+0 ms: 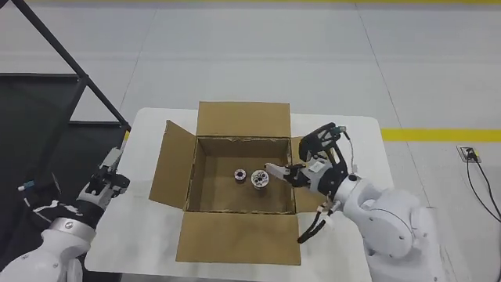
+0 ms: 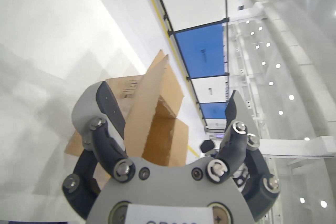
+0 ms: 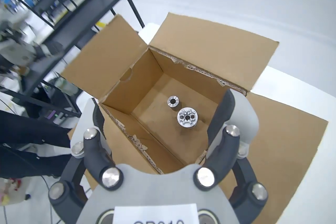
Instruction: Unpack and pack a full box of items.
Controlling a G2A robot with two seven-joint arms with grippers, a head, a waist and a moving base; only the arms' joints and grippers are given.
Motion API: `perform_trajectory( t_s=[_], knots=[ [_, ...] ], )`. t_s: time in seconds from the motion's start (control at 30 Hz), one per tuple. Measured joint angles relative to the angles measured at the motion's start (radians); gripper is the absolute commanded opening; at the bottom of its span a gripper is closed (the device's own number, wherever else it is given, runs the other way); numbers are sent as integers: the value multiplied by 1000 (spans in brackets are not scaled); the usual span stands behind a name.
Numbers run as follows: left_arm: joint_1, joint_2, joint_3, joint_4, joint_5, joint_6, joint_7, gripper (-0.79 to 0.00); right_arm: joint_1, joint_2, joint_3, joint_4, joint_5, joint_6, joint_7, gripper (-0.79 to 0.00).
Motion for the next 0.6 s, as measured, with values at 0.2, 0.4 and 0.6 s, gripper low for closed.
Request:
perform_trajectory(
  t_s=[0.2,0.4,0.6],
  knots=[
    [-29,17,102,3,80,0,-124,0,-35,20,222,62,271,67,48,0],
    [-36,29,199,-17,172,-10,-197,0,102,51,334,327,451,142,255,0],
    [-57,37,286,-30,202,16,-257,0,241,77,302,583,439,118,386,0]
  ],
)
